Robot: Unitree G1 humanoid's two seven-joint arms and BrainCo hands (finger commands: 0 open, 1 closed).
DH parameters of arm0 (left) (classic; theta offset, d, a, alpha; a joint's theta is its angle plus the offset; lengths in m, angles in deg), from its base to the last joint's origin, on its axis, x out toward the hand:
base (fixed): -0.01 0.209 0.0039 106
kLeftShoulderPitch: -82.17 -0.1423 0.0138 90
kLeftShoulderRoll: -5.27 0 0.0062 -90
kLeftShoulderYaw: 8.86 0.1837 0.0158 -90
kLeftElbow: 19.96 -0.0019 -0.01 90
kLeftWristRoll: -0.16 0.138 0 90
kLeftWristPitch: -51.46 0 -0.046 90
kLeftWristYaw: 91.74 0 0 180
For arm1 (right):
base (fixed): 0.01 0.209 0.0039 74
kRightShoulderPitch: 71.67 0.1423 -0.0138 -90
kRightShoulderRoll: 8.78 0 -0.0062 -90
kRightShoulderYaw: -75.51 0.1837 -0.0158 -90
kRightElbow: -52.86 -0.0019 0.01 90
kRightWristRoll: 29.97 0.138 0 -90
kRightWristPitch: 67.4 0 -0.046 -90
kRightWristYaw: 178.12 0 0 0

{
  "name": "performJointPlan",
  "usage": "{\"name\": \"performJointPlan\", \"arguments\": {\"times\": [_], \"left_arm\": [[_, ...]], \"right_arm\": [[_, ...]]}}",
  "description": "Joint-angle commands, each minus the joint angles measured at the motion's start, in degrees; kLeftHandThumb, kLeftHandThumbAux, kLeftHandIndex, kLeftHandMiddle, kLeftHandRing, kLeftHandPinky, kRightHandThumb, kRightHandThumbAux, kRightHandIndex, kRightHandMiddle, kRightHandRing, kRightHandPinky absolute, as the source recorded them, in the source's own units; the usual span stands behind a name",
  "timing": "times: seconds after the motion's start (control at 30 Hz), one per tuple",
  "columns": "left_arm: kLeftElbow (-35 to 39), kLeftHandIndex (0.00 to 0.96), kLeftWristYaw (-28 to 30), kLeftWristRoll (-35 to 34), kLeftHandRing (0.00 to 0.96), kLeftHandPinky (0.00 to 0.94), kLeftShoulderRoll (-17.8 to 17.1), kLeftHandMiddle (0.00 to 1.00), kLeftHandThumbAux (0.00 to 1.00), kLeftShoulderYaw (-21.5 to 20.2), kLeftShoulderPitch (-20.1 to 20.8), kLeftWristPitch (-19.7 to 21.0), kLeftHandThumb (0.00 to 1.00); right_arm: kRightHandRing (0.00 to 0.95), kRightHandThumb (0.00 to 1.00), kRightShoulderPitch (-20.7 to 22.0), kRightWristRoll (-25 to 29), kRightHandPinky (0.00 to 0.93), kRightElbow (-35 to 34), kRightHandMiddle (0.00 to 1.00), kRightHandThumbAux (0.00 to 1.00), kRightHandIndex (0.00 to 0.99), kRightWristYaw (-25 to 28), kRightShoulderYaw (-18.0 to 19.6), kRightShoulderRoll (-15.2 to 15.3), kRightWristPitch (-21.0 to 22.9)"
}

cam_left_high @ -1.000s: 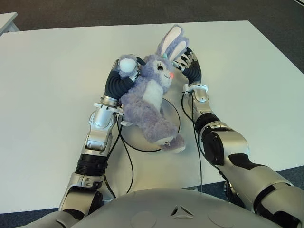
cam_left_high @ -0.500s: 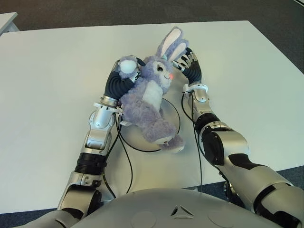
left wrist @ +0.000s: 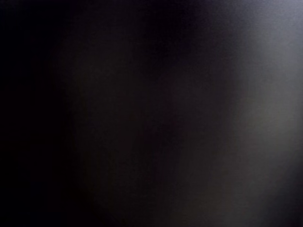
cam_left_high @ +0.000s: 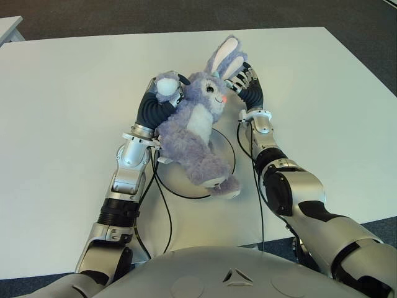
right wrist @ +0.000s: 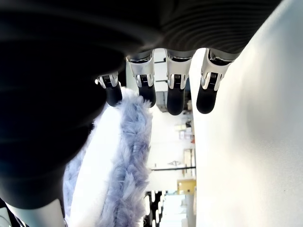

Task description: Put the doll into the plate.

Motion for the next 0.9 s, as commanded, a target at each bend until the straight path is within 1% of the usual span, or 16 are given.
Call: {"name": "performJointPlan", "arguments": {"times": [0.03, 0.1, 0.13, 0.17, 0.2, 0.23, 0.4, 0.53, 0.67, 0.73, 0.77, 0.83, 0.9], "left_arm": [[-0.9, 0.405, -0.67, 0.51, 0.316, 0.263, 0.13, 0.349, 0.719, -0.41, 0.24, 0.0, 0.67], [-0.77, 0.399, -0.65, 0.38, 0.27, 0.223, 0.24, 0.298, 0.72, -0.44, 0.12, 0.37, 0.668], [-0.68, 0.399, -0.48, 0.12, 0.267, 0.22, 0.27, 0.294, 0.72, -0.44, 0.03, 0.55, 0.668], [-0.62, 0.235, -0.35, -0.05, 0.231, 0.19, 0.29, 0.254, 0.636, -0.45, -0.03, 0.65, 0.342], [-0.56, 0.193, -0.16, -0.31, 0.221, 0.182, 0.31, 0.244, 0.617, -0.45, -0.08, 0.76, 0.254], [-0.52, 0.166, -0.03, -0.47, 0.205, 0.17, 0.32, 0.226, 0.602, -0.45, -0.11, 0.84, 0.229], [-0.32, 0.124, 0.39, -0.73, 0.168, 0.145, 0.12, 0.185, 0.574, -0.46, -0.34, 0.86, 0.207], [-0.41, 0.057, 0.21, -0.25, 0.097, 0.079, 0.0, 0.11, 0.521, -0.41, -0.36, 0.58, 0.152], [-0.58, 0.032, -0.23, 0.5, 0.073, 0.045, -0.04, 0.086, 0.495, -0.44, -0.28, 0.19, 0.12], [-0.5, 0.029, -0.54, 0.92, 0.071, 0.05, -0.04, 0.084, 0.494, -0.5, -0.41, 0.08, 0.114], [-0.52, 0.016, -0.7, 1.14, 0.059, 0.031, -0.04, 0.073, 0.483, -0.53, -0.44, 0.0, 0.097], [-0.67, 0.012, -0.87, 1.44, 0.055, 0.025, -0.07, 0.07, 0.48, -0.59, -0.44, -0.14, 0.092], [-0.89, 0.0, -0.94, 1.7, 0.03, 0.001, -0.1, 0.049, 0.442, -0.68, -0.41, -0.31, 0.067]], "right_arm": [[0.089, 0.061, -2.84, 0.49, 0.116, 1.59, 0.079, 0.747, 0.044, 0.12, 0.37, -0.76, 1.29], [0.089, 0.062, -2.84, 0.43, 0.118, 1.6, 0.079, 0.746, 0.043, 0.07, 0.33, -0.74, 1.29], [0.089, 0.062, -2.84, 0.41, 0.118, 1.6, 0.079, 0.746, 0.043, 0.05, 0.31, -0.73, 1.28], [0.089, 0.063, -2.84, 0.4, 0.118, 1.61, 0.078, 0.746, 0.043, 0.05, 0.3, -0.73, 1.28], [0.089, 0.063, -2.83, 0.39, 0.118, 1.61, 0.078, 0.746, 0.042, 0.05, 0.29, -0.72, 1.28], [0.088, 0.063, -2.83, 0.38, 0.118, 1.61, 0.077, 0.746, 0.042, 0.05, 0.29, -0.72, 1.27], [0.089, 0.063, -2.86, 0.38, 0.121, 1.57, 0.079, 0.749, 0.042, 0.01, 0.27, -0.8, 1.19], [0.089, 0.059, -2.86, 0.33, 0.123, 1.57, 0.079, 0.757, 0.044, -0.09, 0.24, -0.79, 1.2], [0.093, 0.058, -2.84, 0.27, 0.14, 1.59, 0.082, 0.762, 0.045, -0.22, 0.19, -0.78, 1.26], [0.092, 0.058, -2.89, 0.29, 0.129, 1.55, 0.081, 0.759, 0.045, -0.16, 0.19, -0.81, 1.18], [0.091, 0.057, -2.9, 0.31, 0.121, 1.54, 0.08, 0.755, 0.045, -0.13, 0.19, -0.82, 1.16], [0.09, 0.056, -2.91, 0.32, 0.118, 1.53, 0.079, 0.754, 0.044, -0.1, 0.19, -0.83, 1.15], [0.088, 0.053, -2.9, 0.3, 0.115, 1.54, 0.077, 0.747, 0.044, -0.11, 0.18, -0.82, 1.16]]}}
